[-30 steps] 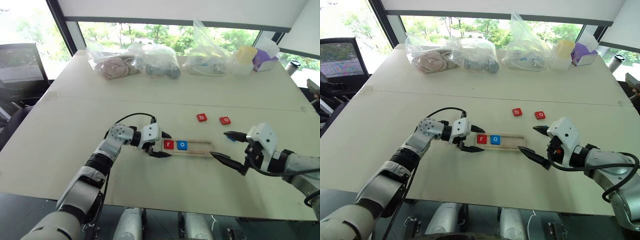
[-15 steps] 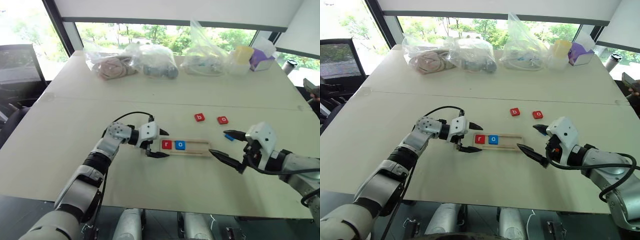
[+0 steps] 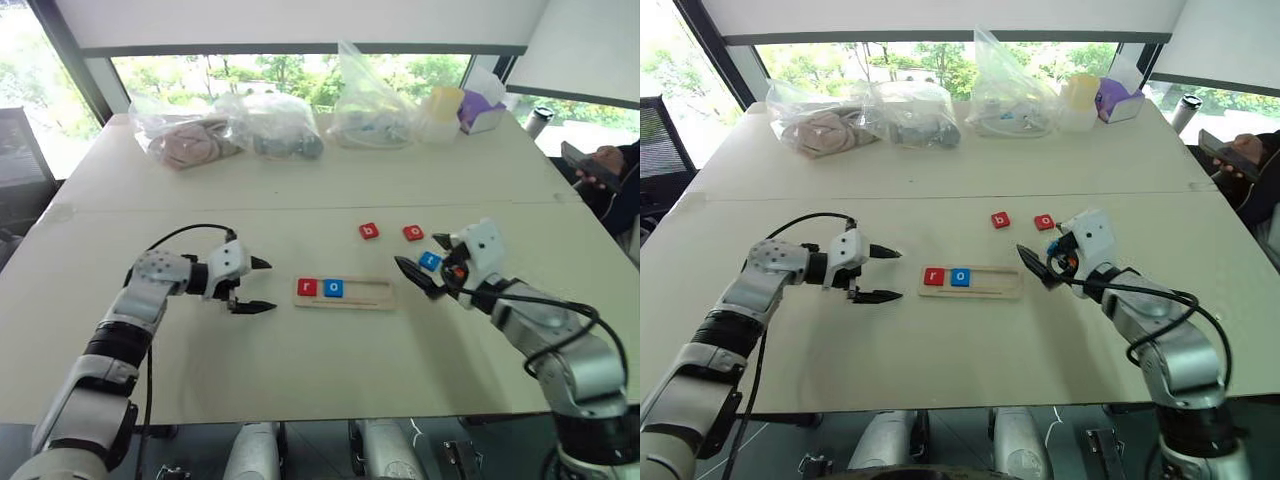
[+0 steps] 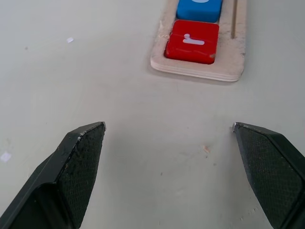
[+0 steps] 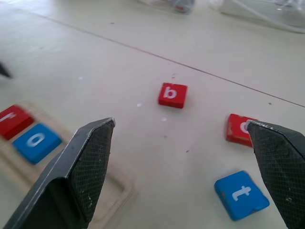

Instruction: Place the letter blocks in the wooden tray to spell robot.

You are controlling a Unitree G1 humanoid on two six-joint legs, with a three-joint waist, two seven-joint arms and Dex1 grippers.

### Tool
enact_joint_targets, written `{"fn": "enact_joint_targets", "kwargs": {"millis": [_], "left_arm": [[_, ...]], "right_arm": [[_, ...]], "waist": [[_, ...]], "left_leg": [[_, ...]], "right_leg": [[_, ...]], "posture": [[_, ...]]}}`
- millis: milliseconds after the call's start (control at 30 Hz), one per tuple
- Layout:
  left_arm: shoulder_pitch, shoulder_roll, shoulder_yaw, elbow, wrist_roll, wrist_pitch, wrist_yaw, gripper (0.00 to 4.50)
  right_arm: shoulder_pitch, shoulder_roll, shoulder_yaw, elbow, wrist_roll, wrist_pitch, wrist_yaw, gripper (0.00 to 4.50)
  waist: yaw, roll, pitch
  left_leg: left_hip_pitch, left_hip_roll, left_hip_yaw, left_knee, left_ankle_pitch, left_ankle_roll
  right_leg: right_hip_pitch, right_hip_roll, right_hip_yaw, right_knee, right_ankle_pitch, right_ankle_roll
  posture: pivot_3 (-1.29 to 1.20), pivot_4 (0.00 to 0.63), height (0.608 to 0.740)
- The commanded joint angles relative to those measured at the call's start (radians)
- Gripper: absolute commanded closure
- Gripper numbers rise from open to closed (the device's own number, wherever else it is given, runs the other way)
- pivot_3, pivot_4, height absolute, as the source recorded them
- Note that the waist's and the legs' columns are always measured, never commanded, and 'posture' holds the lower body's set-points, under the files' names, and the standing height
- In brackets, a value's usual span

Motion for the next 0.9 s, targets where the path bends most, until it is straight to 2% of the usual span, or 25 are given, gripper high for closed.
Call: {"fn": "enact_joint_targets", "kwargs": {"millis": [33, 267, 467, 633, 900], "left_arm": [[0.058, 0.019, 0.058, -0.103, -0.039, 0.087, 0.050, 0.05], [0.167, 0.033, 0.175, -0.385, -0.171, 0.263, 0.126, 0.05], [0.242, 0.044, 0.249, -0.608, -0.266, 0.415, 0.197, 0.05], [0.254, 0.041, 0.280, -0.696, -0.320, 0.487, 0.257, 0.05], [0.268, 0.032, 0.272, -0.733, -0.324, 0.500, 0.309, 0.05]], "right_arm": [[-0.092, 0.070, 0.043, 0.098, -0.069, -0.059, -0.058, 0.00], [-0.197, 0.142, 0.074, 0.298, -0.124, -0.135, -0.047, 0.00], [-0.285, 0.186, 0.101, 0.490, -0.173, -0.211, -0.025, 0.00], [-0.343, 0.218, 0.102, 0.616, -0.200, -0.250, -0.018, 0.00], [-0.401, 0.250, 0.072, 0.767, -0.222, -0.248, -0.051, 0.00]], "waist": [[0.000, 0.000, 0.000], [0.018, 0.000, 0.000], [0.027, 0.000, 0.001], [0.027, 0.000, 0.001], [0.027, 0.000, 0.001]], "left_leg": [[0.000, 0.001, 0.000, 0.000, 0.000, 0.000], [-0.010, 0.002, 0.000, -0.001, 0.000, 0.000], [-0.009, 0.002, 0.002, -0.001, 0.000, 0.000], [-0.009, 0.002, 0.001, 0.000, 0.000, 0.000], [-0.009, 0.003, 0.001, -0.001, 0.000, 0.000]], "right_leg": [[-0.001, 0.001, 0.000, 0.000, 0.000, 0.000], [-0.008, 0.004, 0.001, 0.000, 0.000, 0.000], [-0.008, 0.004, 0.002, -0.001, 0.000, 0.000], [-0.008, 0.005, 0.002, 0.000, 0.000, 0.000], [-0.008, 0.006, 0.003, 0.000, 0.000, 0.000]], "posture": [[0.00, 0.150, 0.740], [0.00, 0.150, 0.740], [0.00, 0.150, 0.740], [0.00, 0.150, 0.740], [0.00, 0.150, 0.740]]}}
